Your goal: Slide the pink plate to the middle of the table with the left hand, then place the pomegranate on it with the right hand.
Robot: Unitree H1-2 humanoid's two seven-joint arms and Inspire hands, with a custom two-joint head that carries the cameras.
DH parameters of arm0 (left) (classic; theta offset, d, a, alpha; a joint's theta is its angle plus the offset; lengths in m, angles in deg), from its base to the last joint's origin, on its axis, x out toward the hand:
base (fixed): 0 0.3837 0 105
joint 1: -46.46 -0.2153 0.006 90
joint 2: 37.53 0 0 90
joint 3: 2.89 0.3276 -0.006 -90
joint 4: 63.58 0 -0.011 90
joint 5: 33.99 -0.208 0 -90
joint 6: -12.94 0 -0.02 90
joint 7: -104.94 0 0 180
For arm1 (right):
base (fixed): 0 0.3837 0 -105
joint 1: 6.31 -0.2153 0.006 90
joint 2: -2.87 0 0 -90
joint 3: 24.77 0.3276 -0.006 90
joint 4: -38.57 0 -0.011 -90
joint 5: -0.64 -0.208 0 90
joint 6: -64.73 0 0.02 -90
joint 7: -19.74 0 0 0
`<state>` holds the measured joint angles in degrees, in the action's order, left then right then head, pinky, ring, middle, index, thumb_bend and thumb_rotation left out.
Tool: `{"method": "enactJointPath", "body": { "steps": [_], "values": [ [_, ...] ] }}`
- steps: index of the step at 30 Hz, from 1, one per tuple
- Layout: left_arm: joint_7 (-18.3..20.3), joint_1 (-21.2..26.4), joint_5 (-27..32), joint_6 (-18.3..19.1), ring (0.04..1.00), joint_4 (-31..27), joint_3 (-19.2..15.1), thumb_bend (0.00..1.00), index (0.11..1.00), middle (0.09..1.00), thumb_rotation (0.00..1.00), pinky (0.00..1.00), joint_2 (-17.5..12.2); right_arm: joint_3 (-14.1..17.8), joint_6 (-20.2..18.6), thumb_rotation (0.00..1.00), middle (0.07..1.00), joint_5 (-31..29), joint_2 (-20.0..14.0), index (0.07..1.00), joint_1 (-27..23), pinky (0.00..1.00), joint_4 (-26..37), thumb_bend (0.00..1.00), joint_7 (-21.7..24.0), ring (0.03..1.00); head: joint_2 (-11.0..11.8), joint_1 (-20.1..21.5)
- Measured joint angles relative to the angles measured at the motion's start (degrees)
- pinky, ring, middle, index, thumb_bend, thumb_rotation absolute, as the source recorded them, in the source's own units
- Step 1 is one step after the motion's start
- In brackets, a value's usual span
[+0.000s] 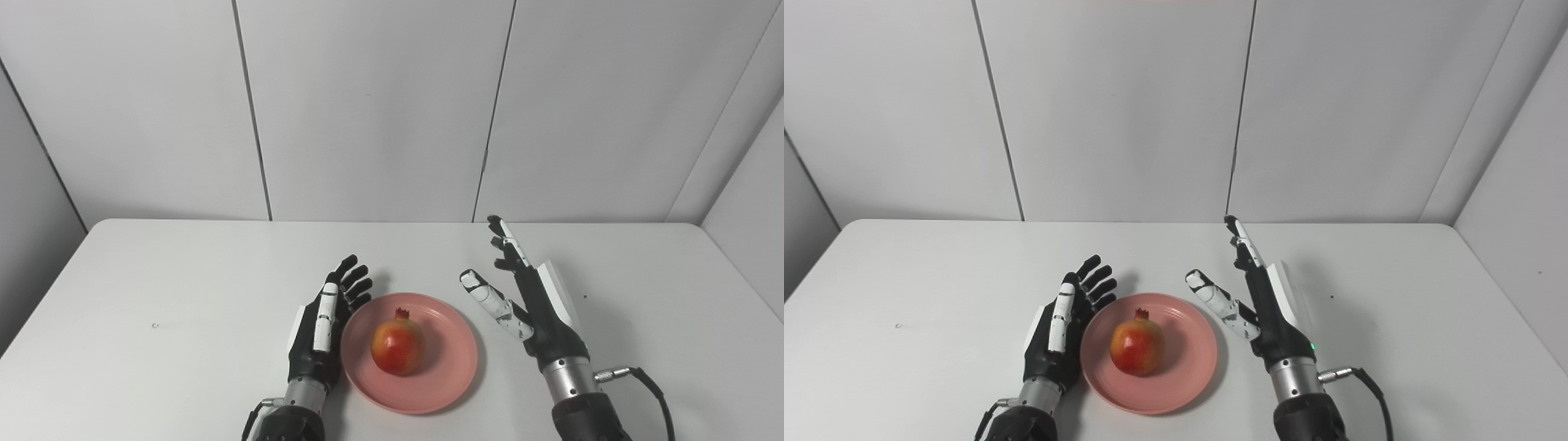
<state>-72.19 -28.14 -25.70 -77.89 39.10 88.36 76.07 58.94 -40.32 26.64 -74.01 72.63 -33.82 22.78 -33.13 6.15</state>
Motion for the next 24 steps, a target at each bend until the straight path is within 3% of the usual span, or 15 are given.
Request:
{"method": "enactJointPath", "body": {
  "steps": [9, 15, 20, 24],
  "values": [
    [0.1, -0.5, 0.0, 0.0, 0.860, -0.7, 0.0, 0.41, 0.862, 0.872, 1.00, 0.86, -0.4, 3.1, -0.1, 1.00, 0.975, -10.6, 2.4, 0.980, 2.2, 0.90, -1.8, 0.67, -0.8, 0.941, 0.1, 0.1],
    [0.1, -0.6, 0.0, 0.1, 0.862, -0.9, 0.2, 0.41, 0.867, 0.876, 1.00, 0.86, -0.7, 3.3, -0.5, 1.00, 0.975, -13.7, 3.7, 0.984, 3.8, 0.91, -2.6, 0.56, -1.0, 0.953, 0.1, -0.1],
    [0.2, -0.6, 0.0, 0.1, 0.861, -0.9, 0.5, 0.41, 0.862, 0.874, 1.00, 0.86, -1.0, 3.3, -0.6, 1.00, 0.968, -15.8, 4.0, 0.972, 4.3, 0.92, -2.8, 0.39, -1.0, 0.945, 0.1, -0.2],
    [0.4, -0.7, 0.0, 0.1, 0.860, -0.9, 0.6, 0.41, 0.861, 0.875, 1.00, 0.86, -1.4, 3.0, -0.6, 1.00, 0.964, -15.9, 4.0, 0.970, 4.4, 0.91, -3.6, 0.36, -1.3, 0.942, 0.1, -0.1]
  ]
}}
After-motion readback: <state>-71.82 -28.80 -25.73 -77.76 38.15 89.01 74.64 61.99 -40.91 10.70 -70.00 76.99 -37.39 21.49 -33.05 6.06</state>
